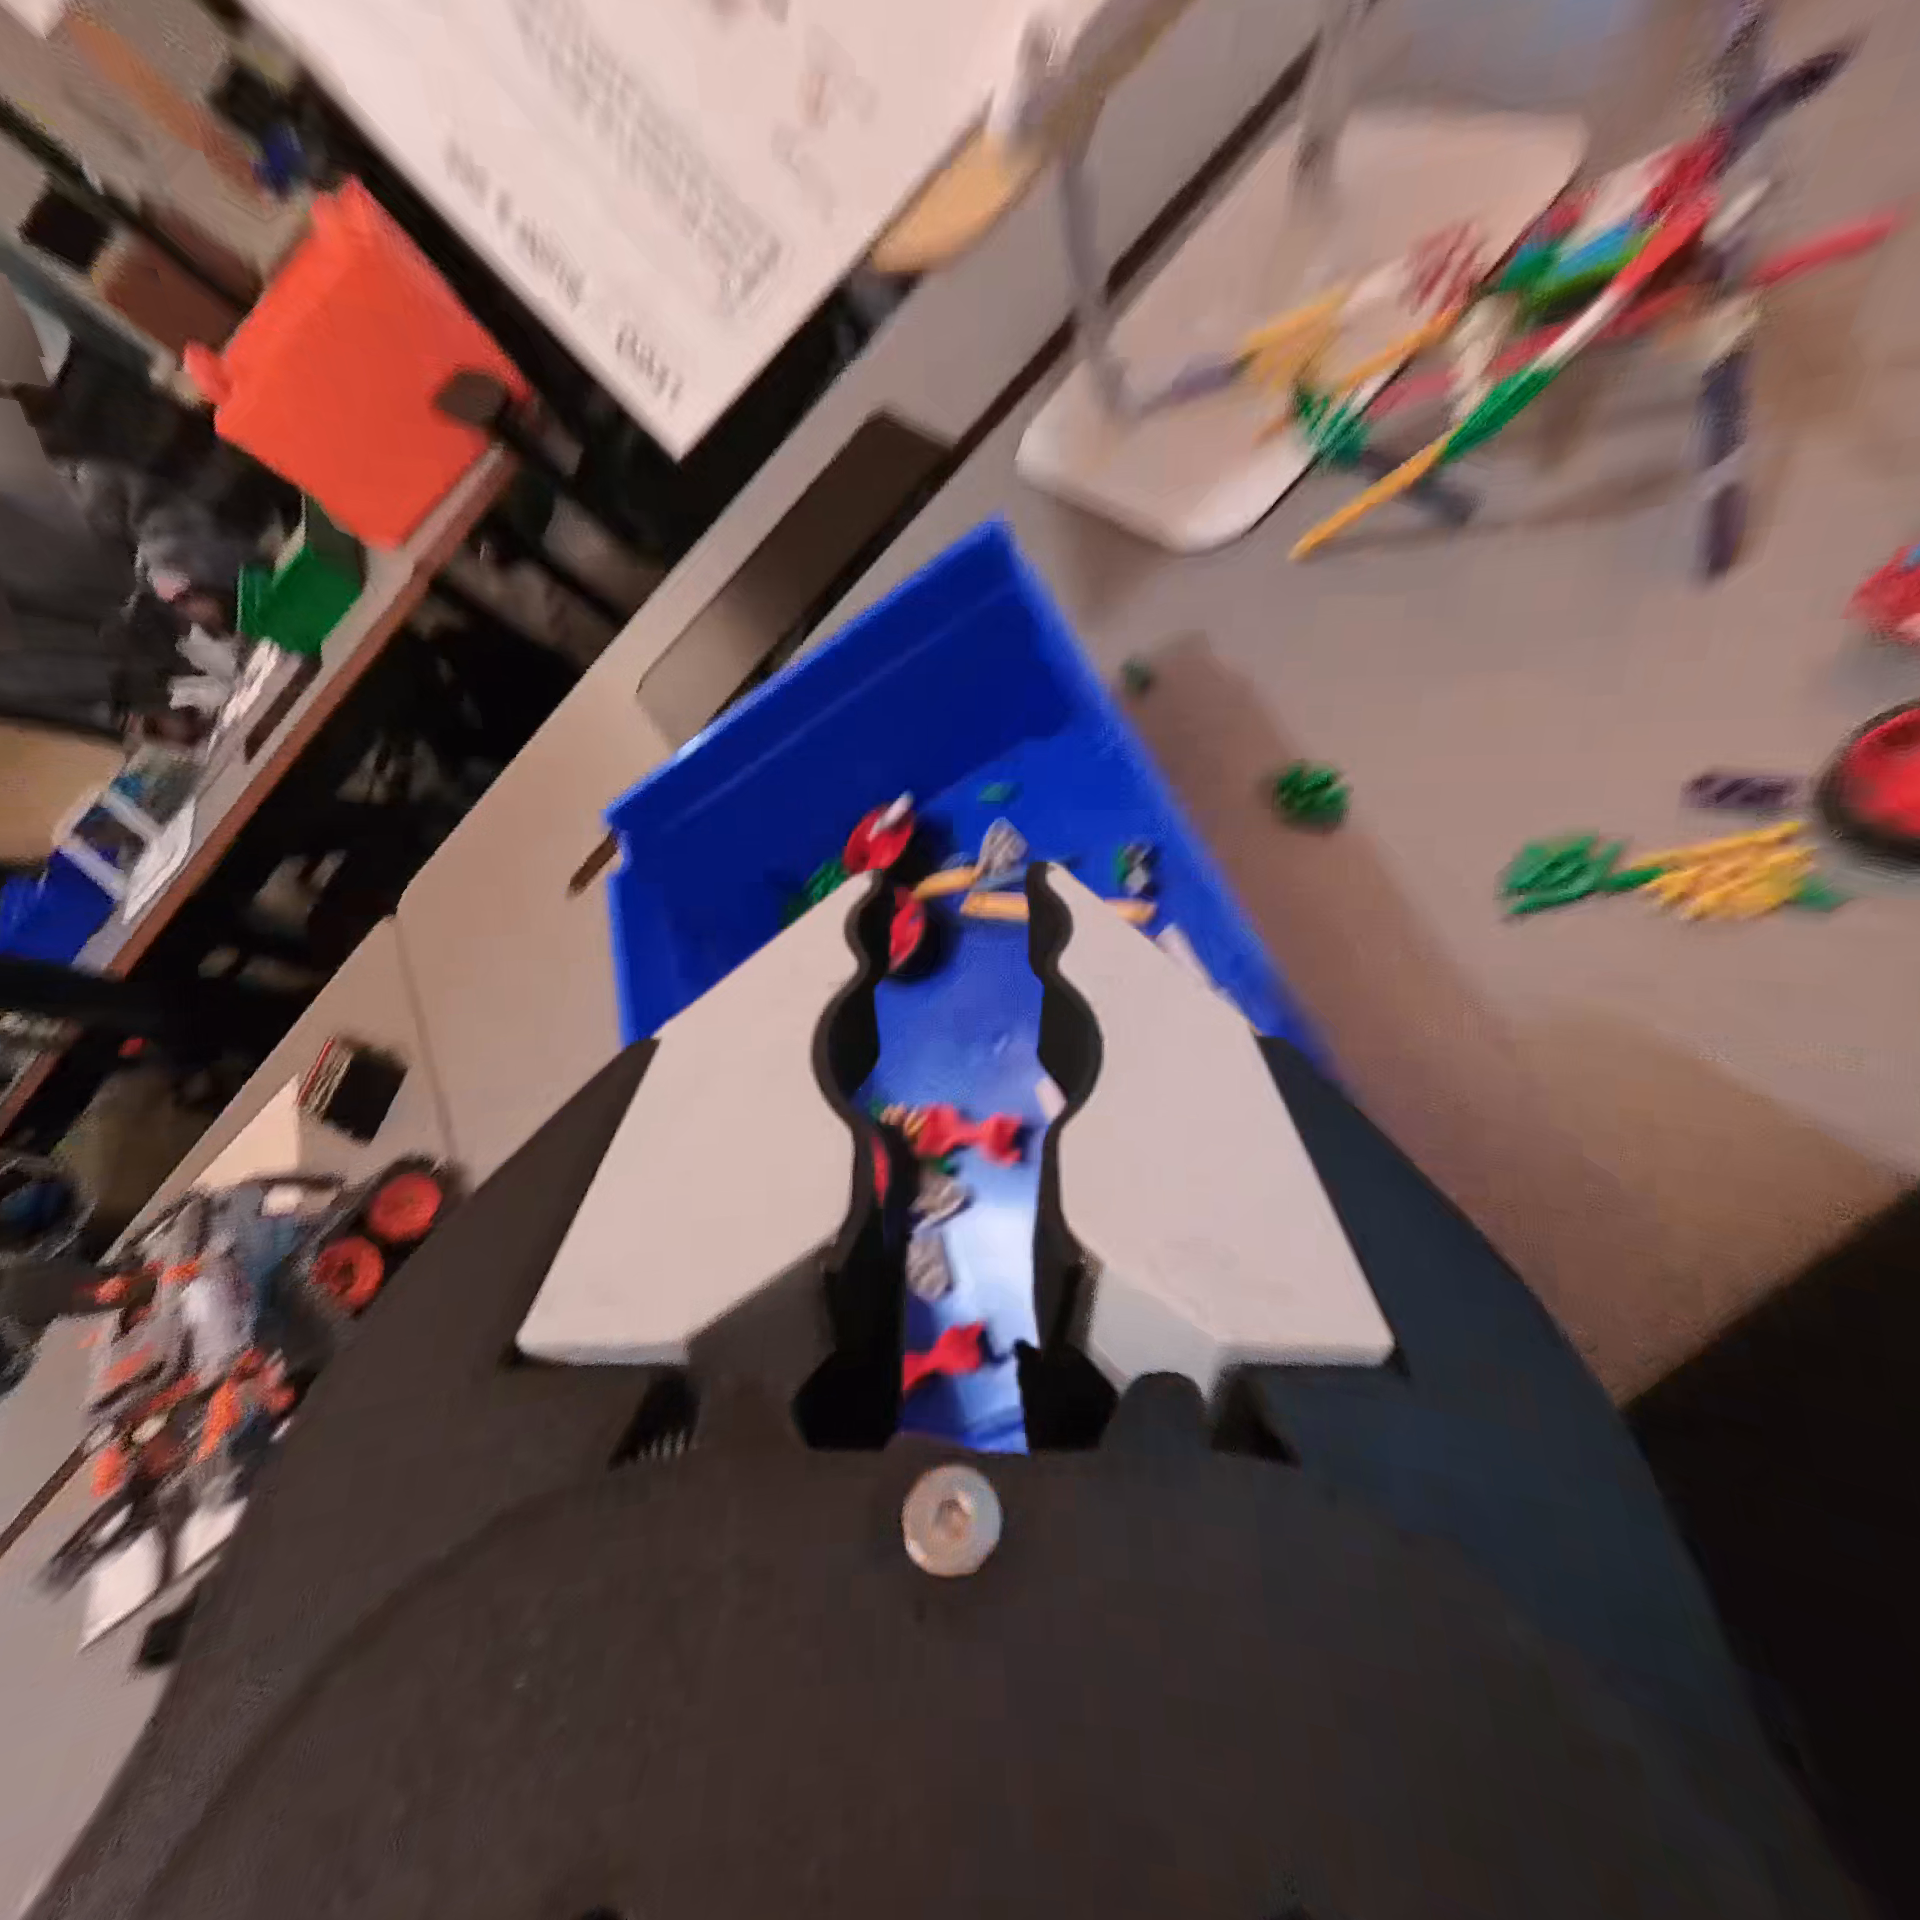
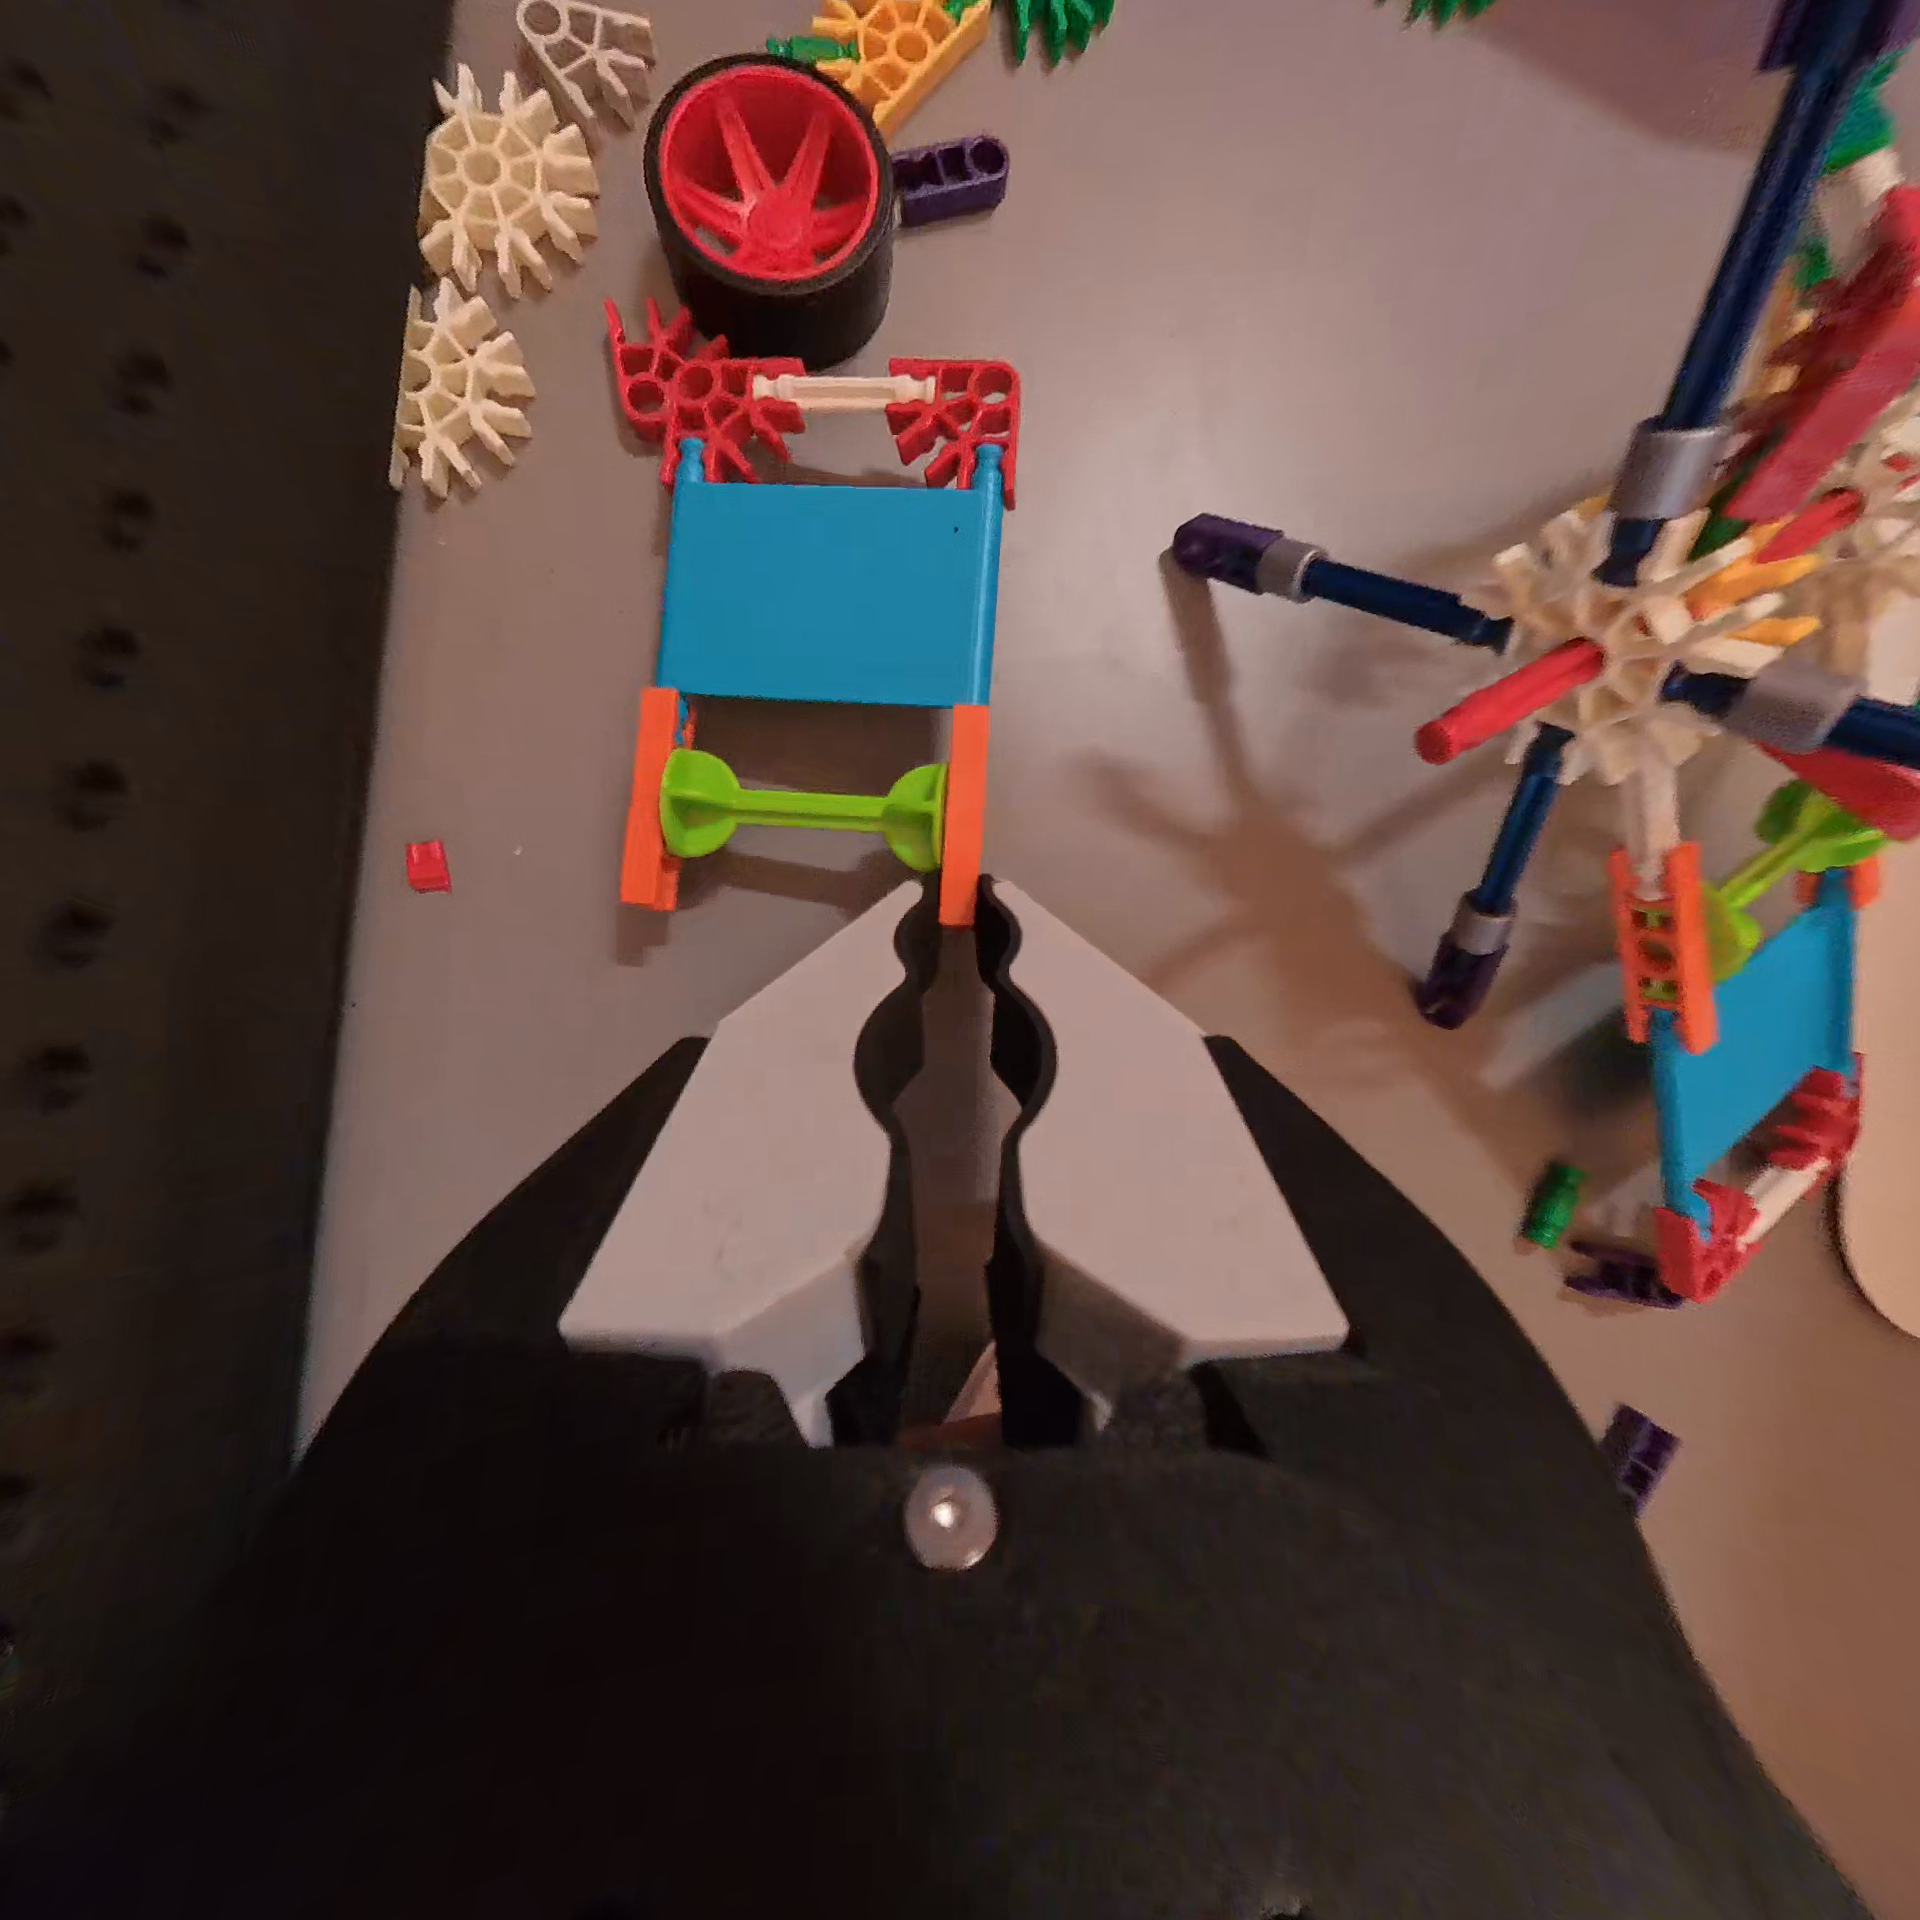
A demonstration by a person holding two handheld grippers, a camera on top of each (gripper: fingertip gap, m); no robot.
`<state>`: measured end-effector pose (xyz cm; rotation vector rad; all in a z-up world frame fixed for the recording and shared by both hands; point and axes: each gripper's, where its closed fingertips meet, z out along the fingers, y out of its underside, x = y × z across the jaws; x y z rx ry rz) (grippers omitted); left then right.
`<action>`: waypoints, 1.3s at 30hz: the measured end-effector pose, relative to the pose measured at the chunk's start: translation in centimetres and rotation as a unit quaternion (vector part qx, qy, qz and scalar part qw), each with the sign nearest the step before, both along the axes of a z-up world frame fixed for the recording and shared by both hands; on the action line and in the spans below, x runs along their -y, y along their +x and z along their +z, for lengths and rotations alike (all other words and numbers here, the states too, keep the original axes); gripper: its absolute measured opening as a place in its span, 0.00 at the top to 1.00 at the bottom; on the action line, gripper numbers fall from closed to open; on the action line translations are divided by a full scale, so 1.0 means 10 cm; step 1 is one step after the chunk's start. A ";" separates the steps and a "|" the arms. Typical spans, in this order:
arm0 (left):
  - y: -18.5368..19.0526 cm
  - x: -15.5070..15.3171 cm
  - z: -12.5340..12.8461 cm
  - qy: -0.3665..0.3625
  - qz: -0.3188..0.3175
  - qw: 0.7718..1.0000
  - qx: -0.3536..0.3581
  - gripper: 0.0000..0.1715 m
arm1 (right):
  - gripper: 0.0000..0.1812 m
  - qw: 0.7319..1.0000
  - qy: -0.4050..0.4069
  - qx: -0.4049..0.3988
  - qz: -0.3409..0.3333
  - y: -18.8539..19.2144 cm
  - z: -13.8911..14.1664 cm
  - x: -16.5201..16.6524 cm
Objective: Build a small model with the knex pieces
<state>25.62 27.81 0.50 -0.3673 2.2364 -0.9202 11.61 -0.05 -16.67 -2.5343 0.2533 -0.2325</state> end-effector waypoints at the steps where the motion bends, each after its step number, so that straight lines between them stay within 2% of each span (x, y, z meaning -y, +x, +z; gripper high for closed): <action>1: 0.12 -0.12 -0.09 0.029 0.015 0.999 -0.009 0.86 | 0.98 1.000 -0.003 -0.005 0.001 -0.01 -0.03 0.00; 6: 0.45 -0.59 -0.70 0.148 0.064 0.981 -0.108 0.86 | 0.98 1.000 0.000 -0.009 -0.004 0.01 -0.06 0.01; 9: 0.64 -0.62 -0.86 0.156 0.076 0.978 -0.116 0.82 | 0.98 1.000 0.001 -0.007 -0.007 0.02 -0.06 0.04; 11: 0.68 -0.46 -0.95 0.143 0.049 0.979 -0.134 0.79 | 0.95 1.000 0.004 -0.007 -0.009 0.03 -0.05 0.05; 14: 0.85 -0.31 -1.01 0.166 0.025 0.977 -0.133 0.76 | 0.94 1.000 0.006 -0.001 -0.010 0.05 -0.05 0.05; 16: 0.92 -0.17 -1.08 0.182 -0.012 0.972 -0.150 0.75 | 0.94 1.000 0.009 0.005 -0.007 0.06 -0.05 0.05; 23: 1.02 0.24 -1.22 0.252 -0.150 0.929 -0.226 0.79 | 0.95 1.000 0.027 0.015 0.001 0.09 -0.05 0.05; 28: 0.85 0.07 -1.37 0.328 -0.207 0.881 -0.271 0.79 | 0.95 0.999 0.029 0.025 -0.010 0.16 -0.04 0.10; 29: 0.88 0.07 -1.36 0.330 -0.216 0.885 -0.247 0.79 | 0.96 0.999 0.031 0.024 -0.014 0.17 -0.04 0.11; 31: 1.02 0.18 -1.27 0.307 -0.217 0.909 -0.181 0.80 | 0.96 0.999 0.031 0.025 -0.018 0.21 -0.04 0.12; 34: 1.39 0.27 -1.15 0.278 -0.172 0.940 -0.096 0.82 | 0.96 0.999 0.032 0.029 -0.020 0.24 -0.05 0.13; 37: 1.50 0.36 -1.23 0.247 -0.176 0.949 -0.090 0.84 | 0.96 0.999 0.030 0.033 -0.020 0.25 -0.05 0.13; 39: 1.54 0.41 -1.34 0.259 -0.182 0.945 -0.078 0.85 | 0.96 0.999 0.029 0.034 -0.020 0.24 -0.05 0.14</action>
